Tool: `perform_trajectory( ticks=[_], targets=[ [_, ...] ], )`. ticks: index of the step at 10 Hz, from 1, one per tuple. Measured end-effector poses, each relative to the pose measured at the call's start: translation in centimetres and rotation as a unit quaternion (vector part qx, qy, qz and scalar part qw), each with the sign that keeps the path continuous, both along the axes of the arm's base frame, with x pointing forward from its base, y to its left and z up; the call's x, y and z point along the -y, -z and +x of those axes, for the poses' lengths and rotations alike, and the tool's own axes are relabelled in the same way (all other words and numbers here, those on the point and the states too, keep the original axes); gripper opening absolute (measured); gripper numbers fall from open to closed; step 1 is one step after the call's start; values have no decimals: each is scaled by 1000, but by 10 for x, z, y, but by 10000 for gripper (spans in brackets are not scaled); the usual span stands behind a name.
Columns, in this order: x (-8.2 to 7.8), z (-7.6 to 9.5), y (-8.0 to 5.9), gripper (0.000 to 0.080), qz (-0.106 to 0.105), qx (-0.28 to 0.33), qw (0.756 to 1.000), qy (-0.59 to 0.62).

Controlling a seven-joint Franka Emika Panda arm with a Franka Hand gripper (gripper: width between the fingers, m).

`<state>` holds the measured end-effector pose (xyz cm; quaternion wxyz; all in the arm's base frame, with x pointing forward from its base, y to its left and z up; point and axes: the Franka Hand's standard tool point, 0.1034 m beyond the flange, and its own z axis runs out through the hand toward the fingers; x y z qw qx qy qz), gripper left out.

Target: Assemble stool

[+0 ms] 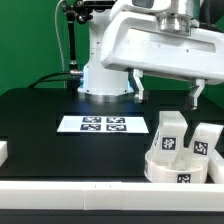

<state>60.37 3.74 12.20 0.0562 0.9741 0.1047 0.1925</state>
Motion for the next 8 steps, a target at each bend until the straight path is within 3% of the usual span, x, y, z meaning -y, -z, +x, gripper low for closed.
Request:
perform_trajectory(
  ticks=[2,4,5,6,8],
  targets=[
    [11,-5,-3,649,19,-37,999,20],
    [21,-10,-7,649,56,-89,993,47],
    [13,-11,-4,649,58,-92,992,56],
    [2,-12,2,649,44,-88,994,51],
    [8,-11,1,649,44,-88,994,50]
  ],
)
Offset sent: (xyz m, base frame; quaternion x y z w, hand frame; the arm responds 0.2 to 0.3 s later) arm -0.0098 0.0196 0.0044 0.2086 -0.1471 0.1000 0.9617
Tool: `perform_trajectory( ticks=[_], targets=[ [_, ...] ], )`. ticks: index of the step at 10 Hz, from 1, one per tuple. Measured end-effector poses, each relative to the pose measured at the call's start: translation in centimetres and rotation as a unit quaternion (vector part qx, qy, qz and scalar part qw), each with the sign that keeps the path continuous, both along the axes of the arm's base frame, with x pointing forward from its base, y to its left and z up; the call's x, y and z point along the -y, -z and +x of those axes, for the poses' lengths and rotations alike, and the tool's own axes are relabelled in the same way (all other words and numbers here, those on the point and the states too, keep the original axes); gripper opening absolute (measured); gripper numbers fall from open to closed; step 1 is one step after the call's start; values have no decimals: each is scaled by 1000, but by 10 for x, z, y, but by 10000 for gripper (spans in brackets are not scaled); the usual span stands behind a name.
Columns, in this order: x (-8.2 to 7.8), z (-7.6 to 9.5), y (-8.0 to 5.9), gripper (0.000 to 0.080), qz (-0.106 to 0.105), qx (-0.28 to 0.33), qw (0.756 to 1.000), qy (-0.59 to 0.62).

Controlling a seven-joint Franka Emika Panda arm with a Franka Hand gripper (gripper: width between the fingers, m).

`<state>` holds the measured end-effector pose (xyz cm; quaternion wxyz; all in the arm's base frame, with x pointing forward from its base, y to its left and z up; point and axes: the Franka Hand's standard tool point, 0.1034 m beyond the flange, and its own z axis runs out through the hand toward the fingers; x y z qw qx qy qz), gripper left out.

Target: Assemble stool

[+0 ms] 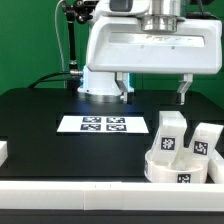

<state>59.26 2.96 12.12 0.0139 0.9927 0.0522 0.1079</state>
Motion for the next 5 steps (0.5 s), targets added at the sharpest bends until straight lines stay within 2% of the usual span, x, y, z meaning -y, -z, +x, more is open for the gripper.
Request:
perform_trajectory(
  ticks=[3,5],
  targets=[
    [-8,4,0,649,-17,-3,996,-84],
    [-16,9,1,649,-45,-8,979,-200]
  ],
)
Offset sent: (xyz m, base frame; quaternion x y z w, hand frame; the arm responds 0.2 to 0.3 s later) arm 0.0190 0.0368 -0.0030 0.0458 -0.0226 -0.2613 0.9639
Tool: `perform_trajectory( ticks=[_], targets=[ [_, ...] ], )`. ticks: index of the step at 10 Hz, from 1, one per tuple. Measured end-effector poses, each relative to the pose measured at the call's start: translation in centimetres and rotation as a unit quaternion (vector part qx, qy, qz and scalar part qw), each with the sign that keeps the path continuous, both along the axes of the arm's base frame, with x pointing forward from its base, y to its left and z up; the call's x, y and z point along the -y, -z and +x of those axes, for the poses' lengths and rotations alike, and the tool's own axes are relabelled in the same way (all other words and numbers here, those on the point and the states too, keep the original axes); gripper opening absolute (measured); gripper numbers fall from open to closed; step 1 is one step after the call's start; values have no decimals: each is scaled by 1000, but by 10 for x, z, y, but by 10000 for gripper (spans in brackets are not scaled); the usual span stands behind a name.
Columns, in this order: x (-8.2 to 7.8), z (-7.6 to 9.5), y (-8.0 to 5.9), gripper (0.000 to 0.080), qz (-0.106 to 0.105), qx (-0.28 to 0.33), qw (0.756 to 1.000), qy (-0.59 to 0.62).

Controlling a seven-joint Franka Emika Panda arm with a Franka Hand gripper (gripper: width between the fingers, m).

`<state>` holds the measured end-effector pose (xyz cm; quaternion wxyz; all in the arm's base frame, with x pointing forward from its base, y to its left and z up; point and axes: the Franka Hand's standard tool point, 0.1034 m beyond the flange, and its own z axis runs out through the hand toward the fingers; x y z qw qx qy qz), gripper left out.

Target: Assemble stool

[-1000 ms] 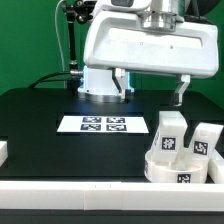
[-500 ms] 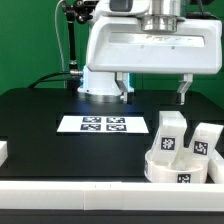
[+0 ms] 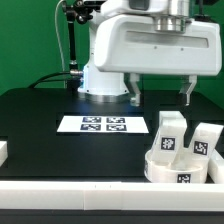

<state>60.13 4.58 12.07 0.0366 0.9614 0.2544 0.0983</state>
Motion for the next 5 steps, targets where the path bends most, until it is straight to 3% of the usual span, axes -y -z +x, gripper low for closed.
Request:
perform_trajectory(
  ticks=[2,5],
  targets=[
    [4,0,0,649,-12,-1,999,-43],
    [2,0,4,649,-49,-12,987,-151]
  ],
)
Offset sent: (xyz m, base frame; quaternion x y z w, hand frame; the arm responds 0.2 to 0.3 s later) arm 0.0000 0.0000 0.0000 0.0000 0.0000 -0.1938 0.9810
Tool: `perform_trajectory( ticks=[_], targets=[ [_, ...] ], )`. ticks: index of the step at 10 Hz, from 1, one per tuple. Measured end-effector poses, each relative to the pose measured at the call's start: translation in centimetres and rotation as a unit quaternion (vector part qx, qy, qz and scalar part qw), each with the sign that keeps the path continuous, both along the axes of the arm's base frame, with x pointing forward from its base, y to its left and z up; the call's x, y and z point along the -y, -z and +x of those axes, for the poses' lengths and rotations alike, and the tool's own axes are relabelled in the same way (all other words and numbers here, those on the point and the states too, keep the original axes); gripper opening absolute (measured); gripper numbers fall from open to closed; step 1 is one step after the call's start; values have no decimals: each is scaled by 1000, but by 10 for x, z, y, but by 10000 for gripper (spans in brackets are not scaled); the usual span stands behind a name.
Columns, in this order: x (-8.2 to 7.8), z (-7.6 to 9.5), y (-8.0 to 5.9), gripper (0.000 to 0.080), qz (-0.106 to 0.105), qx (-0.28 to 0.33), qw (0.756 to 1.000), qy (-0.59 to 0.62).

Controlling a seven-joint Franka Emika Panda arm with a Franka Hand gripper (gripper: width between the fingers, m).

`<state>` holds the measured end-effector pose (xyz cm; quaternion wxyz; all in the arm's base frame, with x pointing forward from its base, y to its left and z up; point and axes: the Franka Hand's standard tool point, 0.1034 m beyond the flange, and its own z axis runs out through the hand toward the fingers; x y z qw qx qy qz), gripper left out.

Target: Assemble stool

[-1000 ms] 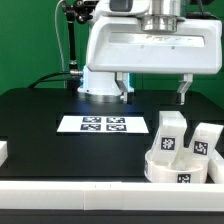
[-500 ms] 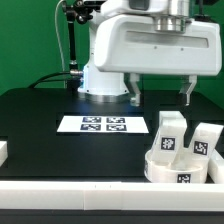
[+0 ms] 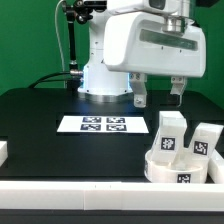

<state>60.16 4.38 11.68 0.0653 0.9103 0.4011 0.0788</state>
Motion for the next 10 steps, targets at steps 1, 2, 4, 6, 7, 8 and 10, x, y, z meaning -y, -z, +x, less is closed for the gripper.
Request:
perform_trajectory(
  ticks=[1,2,4,6,7,8,10],
  targets=[
    [-2,2,3,649,-23,-15,998,-59],
    [-3,7,5,649,-42,-24,993,-107],
    [-8,14,10,649,-67,-41,981,-178],
    [-7,14,15,649,-74,-48,975,-203],
    [-6,13,19,649,-74,-50,976,-201],
    [-6,13,21,649,-74,-52,975,-201],
    [-5,12,23,640,-74,-53,976,-197]
  ],
)
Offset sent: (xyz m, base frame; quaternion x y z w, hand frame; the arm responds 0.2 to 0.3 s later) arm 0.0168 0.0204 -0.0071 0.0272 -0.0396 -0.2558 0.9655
